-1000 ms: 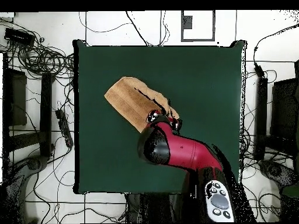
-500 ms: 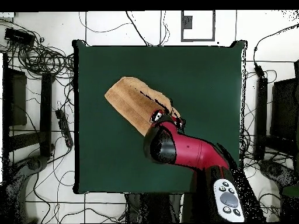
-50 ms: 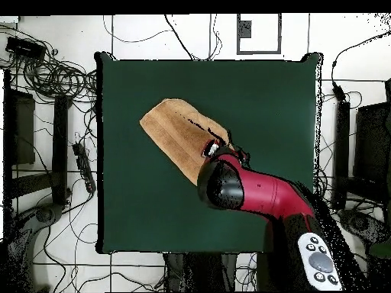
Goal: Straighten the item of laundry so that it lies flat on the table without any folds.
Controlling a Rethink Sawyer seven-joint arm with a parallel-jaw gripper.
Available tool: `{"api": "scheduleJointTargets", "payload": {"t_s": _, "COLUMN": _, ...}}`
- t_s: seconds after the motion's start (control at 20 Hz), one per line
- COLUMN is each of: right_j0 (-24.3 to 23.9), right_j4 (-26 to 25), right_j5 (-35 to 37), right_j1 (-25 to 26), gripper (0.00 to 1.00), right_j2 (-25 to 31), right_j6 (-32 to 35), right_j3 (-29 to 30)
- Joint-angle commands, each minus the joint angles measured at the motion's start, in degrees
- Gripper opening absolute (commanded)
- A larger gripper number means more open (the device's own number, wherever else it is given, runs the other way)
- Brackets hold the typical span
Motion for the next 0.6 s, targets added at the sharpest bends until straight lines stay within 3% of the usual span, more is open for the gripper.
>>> {"api": "scheduleJointTargets", "payload": {"t_s": 0.05, "right_j0": -3.11, "right_j4": -3.24, "right_j5": 10.55, "right_j1": 3.12, "gripper": 0.0, "right_j2": 13.06, "right_j6": -9.01, "right_j3": -6.72}}
{"api": "scheduleJointTargets", "payload": {"t_s": 0.3, "right_j0": -6.62, "right_j4": -5.36, "right_j5": 15.56, "right_j1": 7.27, "gripper": 0.0, "right_j2": 18.04, "right_j6": -12.72, "right_j3": -11.96}}
{"api": "scheduleJointTargets", "payload": {"t_s": 0.6, "right_j0": -8.34, "right_j4": -8.5, "right_j5": 16.02, "right_j1": 12.98, "gripper": 0.0, "right_j2": 21.52, "right_j6": -12.86, "right_j3": -17.32}}
